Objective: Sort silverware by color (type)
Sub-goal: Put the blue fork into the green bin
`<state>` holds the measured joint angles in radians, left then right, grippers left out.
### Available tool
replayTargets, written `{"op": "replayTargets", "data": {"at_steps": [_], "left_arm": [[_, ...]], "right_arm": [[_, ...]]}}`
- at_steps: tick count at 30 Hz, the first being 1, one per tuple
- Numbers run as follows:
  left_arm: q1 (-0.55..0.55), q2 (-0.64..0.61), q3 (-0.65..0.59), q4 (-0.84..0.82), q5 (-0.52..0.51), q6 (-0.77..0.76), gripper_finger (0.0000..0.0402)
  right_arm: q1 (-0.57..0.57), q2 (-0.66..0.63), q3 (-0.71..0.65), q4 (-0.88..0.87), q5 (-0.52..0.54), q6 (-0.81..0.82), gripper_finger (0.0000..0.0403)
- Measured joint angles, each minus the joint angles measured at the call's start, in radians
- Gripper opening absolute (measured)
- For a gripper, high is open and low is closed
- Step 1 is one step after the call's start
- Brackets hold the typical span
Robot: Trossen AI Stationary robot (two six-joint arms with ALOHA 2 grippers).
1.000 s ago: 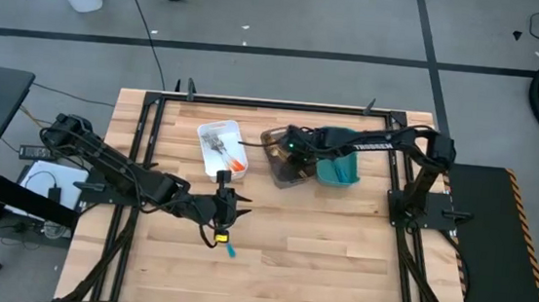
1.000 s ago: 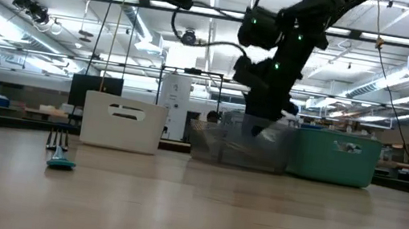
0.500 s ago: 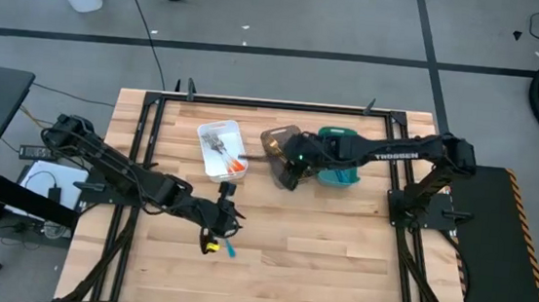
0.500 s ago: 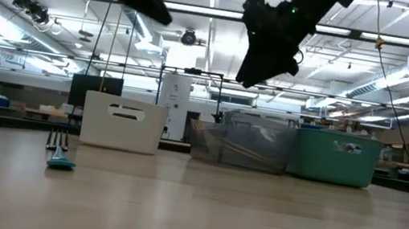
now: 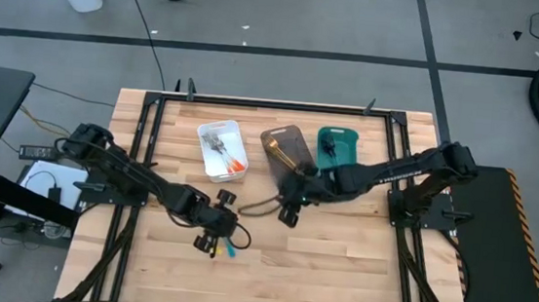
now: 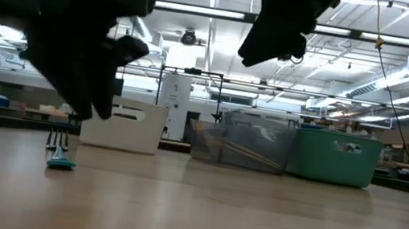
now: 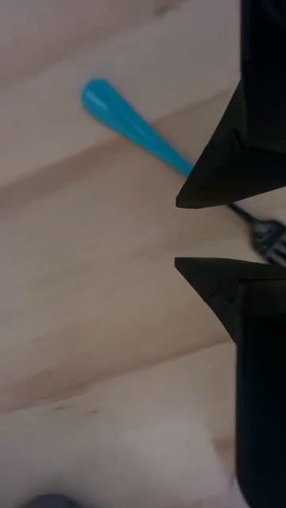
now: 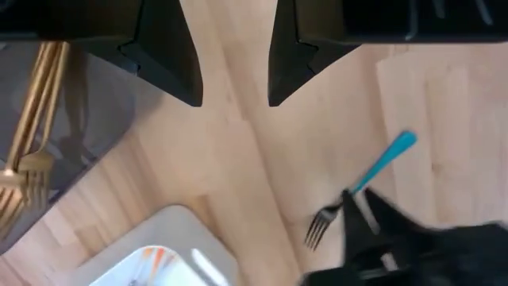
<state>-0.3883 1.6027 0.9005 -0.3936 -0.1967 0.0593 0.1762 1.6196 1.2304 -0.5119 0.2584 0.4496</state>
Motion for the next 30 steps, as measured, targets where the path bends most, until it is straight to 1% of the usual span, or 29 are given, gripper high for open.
{"op": "replayTargets", "data": {"at_steps": [11, 18, 21, 27, 30], "left_arm": [[0.006, 0.076, 0.000, -0.107, 0.033, 0.056, 0.0118], [0.032, 0.095, -0.009, -0.104, 0.098, 0.057, 0.0115], [0.035, 0.105, -0.008, -0.101, 0.106, 0.068, 0.0094], [0.037, 0.108, -0.010, -0.096, 0.122, 0.083, 0.0017], [0.034, 0.108, -0.010, -0.090, 0.119, 0.083, 0.0012]], "right_arm": [[0.120, 0.000, -0.004, -0.004, 0.105, 0.045, 0.0154], [0.164, 0.000, -0.004, -0.001, 0.170, 0.053, 0.0154], [0.171, 0.000, -0.004, -0.003, 0.176, 0.056, 0.0154], [0.175, 0.000, -0.004, -0.022, 0.179, 0.072, 0.0154], [0.175, 0.000, -0.004, -0.045, 0.173, 0.076, 0.0154]]}}
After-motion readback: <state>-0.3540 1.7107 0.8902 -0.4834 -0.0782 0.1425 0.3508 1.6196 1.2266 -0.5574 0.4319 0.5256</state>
